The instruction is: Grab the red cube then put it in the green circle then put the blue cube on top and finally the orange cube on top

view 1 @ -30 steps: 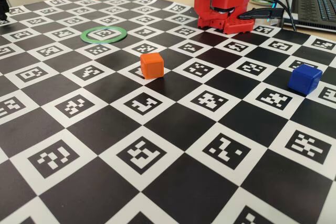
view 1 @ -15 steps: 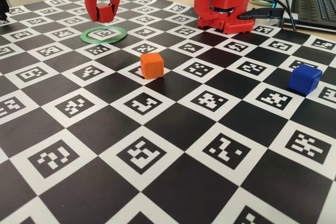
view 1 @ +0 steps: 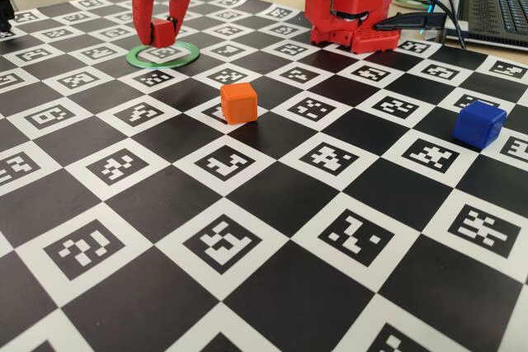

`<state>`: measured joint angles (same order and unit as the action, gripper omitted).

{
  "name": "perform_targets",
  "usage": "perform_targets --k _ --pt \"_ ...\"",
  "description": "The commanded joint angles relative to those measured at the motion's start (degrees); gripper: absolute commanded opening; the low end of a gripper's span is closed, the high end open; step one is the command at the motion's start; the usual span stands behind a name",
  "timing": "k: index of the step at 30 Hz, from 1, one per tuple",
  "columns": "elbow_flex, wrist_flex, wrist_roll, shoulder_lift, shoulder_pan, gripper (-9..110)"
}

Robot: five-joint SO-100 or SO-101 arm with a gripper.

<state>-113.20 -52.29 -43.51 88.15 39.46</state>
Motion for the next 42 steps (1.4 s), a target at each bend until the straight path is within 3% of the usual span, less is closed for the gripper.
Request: perform_targets --k 1,42 --pt "0.3 1.2 -0.6 4.8 -0.4 2" --pt "-1.4 2.9 -1.8 -0.4 1.6 2"
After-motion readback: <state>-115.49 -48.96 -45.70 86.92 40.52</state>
